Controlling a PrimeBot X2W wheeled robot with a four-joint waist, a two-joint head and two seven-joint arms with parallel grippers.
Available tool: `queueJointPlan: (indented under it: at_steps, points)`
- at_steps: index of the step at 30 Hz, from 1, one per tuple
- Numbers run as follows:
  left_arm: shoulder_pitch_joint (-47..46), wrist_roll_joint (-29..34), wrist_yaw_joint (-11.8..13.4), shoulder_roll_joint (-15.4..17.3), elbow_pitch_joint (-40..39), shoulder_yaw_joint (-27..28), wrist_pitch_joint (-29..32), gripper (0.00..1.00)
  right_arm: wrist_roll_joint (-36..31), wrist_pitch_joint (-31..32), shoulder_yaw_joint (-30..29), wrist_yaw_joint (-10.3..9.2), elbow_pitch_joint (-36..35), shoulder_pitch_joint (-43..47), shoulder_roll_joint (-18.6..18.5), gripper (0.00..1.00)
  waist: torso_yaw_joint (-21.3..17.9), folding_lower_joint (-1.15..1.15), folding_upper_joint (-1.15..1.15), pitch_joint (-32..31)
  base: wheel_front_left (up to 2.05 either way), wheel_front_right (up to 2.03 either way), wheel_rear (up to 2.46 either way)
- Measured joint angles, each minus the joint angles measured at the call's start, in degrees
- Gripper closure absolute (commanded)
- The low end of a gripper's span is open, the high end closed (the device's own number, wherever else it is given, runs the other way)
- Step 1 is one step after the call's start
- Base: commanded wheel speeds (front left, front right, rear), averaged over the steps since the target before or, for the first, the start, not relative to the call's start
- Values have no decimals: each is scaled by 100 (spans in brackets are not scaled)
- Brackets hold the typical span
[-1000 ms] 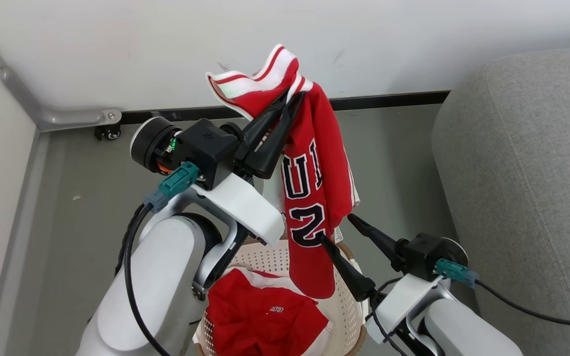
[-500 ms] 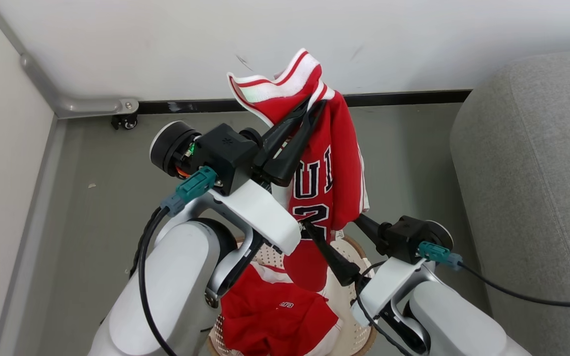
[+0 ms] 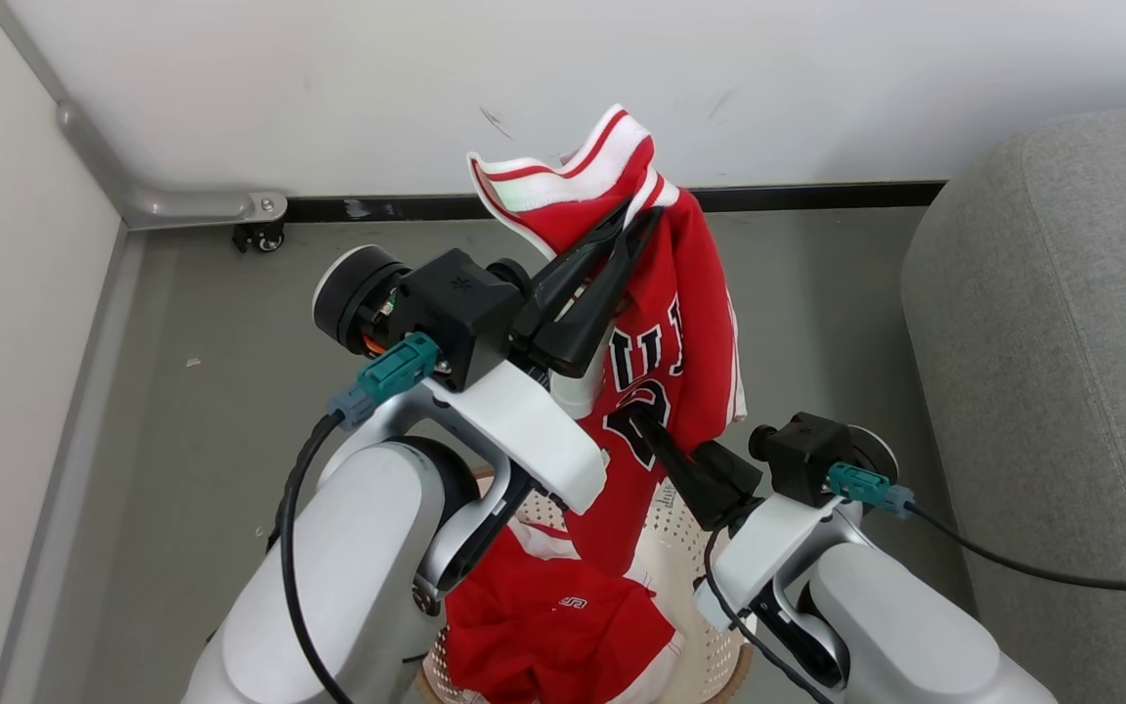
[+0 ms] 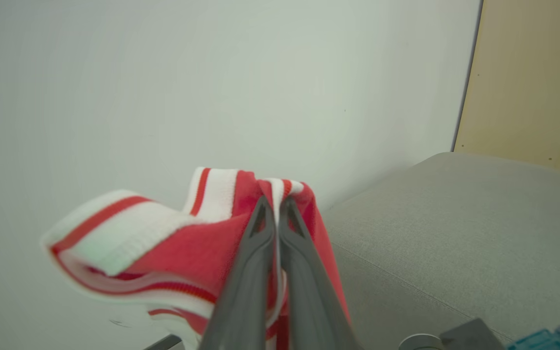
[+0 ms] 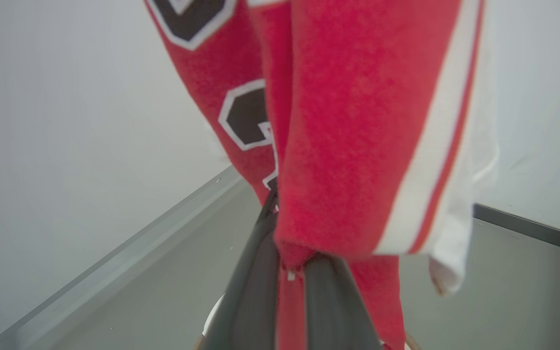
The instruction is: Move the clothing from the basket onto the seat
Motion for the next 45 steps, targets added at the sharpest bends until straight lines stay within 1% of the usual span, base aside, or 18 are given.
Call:
queueJointPlan:
  at_steps: [6,9,15,19,31,32,33,34,45]
  points:
    - [1,-30,0,23,22,16,32,100,3,0,-96,0,-5,-18,0,100,-10,0,0,-11,0,0,0]
    - [7,-44,1,107,77,78,58,100,14,0,-194,0,-26,-18,10,100,-30,0,0,-18,0,0,0]
    - [203,-119,16,211,185,221,71,100,60,0,-783,-1,-305,-19,-66,100,-82,0,0,-31,0,0,0]
    - [404,-153,60,205,286,213,73,100,45,0,-1002,-1,-511,-18,-158,100,-113,0,0,-33,0,0,0]
    - [887,-259,67,183,548,170,-64,100,-157,0,-1697,0,-1077,105,-318,100,-220,0,0,-94,0,0,0]
    - [912,-267,66,182,564,166,-88,76,-165,0,-1736,0,-1117,150,-335,100,-228,0,0,-103,0,0,0]
    - [935,-292,67,181,580,164,-113,33,-185,0,-1770,-1,-1148,191,-350,100,-235,0,0,-113,0,0,0]
    - [955,-313,67,180,597,158,-132,1,-203,0,-1807,0,-1181,235,-359,100,-242,0,0,-123,0,0,0]
    - [1068,-356,66,165,628,112,-342,0,-365,0,-2141,-1,-1363,688,-368,100,-378,0,0,-269,0,0,0]
